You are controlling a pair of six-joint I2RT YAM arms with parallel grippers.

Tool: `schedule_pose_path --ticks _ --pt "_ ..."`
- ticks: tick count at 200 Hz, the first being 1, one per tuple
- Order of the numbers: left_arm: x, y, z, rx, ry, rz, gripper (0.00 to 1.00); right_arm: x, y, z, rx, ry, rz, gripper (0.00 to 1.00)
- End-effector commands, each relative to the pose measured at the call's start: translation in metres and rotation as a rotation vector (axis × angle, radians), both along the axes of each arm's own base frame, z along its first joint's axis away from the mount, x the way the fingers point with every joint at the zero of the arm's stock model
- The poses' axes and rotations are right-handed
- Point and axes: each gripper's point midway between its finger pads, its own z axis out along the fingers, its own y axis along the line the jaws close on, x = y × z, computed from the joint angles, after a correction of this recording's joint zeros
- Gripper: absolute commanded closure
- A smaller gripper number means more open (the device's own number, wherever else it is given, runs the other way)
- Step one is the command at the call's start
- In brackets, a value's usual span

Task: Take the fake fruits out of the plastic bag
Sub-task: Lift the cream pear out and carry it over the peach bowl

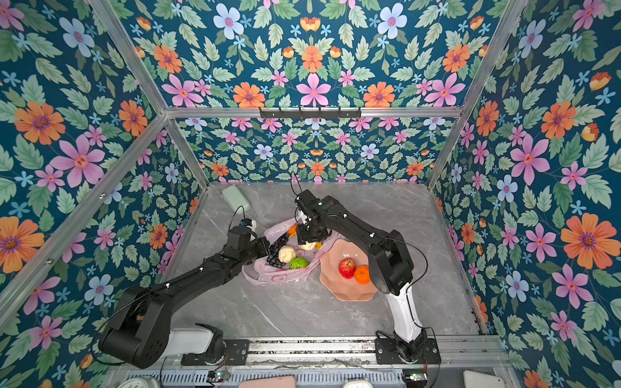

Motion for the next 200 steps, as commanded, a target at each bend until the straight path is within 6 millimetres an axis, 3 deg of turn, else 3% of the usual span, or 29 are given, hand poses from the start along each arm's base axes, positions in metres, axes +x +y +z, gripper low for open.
schedule_pose_path --ticks 1,52,54,83,200 --pt "0.001 0.0 0.002 -0.001 -0.005 0.002 1.0 0.011 -0.01 0.016 0.042 -0.117 -0.121 0.48" --pt "0.001 -0.001 0.001 -0.01 -0.006 0.0 1.0 -0.008 -0.058 0.013 0.032 -0.229 -0.269 0.52" --pt "0.001 -0.001 0.001 -0.01 -0.006 0.0 1.0 -0.009 -0.06 0.022 0.049 -0.248 -0.273 0.52" --pt "0.0 -0.001 -0.001 -0.014 -0.003 0.001 1.0 -0.019 -0.073 0.016 0.063 -0.3 -0.283 0.54" --pt "0.003 -0.002 0.0 -0.018 0.002 0.012 1.0 -0.044 -0.074 -0.019 0.149 -0.561 -0.003 0.57"
